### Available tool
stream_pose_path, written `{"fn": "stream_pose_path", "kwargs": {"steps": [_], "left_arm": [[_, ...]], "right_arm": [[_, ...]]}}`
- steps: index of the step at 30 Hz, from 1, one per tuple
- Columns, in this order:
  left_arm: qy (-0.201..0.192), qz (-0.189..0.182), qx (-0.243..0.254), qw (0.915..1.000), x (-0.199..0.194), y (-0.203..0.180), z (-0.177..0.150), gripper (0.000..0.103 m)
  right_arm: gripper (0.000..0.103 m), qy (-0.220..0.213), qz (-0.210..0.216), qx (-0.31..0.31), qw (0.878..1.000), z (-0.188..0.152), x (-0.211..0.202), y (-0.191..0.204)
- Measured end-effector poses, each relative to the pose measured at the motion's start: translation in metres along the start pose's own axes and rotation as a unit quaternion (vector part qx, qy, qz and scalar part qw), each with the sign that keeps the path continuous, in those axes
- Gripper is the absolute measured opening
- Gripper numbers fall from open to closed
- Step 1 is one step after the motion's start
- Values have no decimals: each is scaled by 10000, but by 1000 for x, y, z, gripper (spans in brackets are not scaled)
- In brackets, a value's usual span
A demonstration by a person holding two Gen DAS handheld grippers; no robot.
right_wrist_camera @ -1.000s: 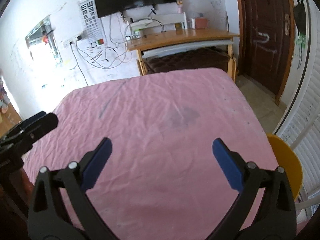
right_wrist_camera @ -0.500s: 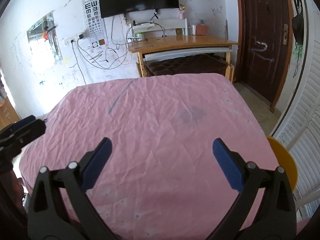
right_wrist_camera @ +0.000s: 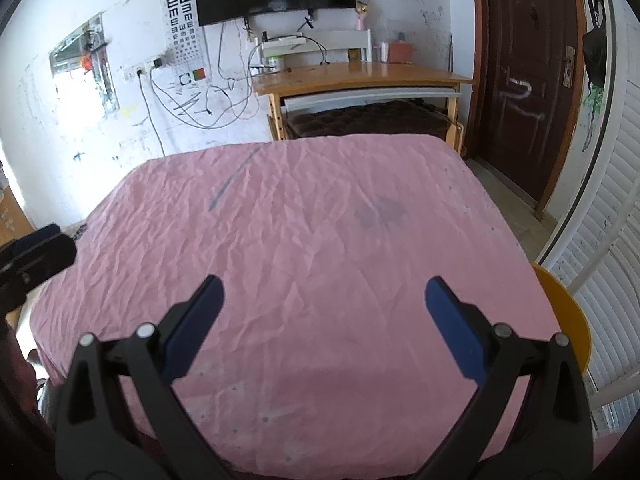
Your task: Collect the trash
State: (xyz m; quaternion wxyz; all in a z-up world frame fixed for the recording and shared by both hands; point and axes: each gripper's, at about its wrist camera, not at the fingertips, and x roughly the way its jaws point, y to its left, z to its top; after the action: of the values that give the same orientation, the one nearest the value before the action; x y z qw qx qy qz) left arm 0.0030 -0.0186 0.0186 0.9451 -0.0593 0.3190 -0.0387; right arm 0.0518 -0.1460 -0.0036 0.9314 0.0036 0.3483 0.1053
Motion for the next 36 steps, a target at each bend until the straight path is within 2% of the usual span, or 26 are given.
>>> {"fn": "stream_pose_path", "kwargs": {"steps": [36], "left_arm": [[160, -91, 120, 9998, 9, -14, -4, 95]], "right_arm": [[97, 51, 6, -17, 10000, -2, 5, 1]]}}
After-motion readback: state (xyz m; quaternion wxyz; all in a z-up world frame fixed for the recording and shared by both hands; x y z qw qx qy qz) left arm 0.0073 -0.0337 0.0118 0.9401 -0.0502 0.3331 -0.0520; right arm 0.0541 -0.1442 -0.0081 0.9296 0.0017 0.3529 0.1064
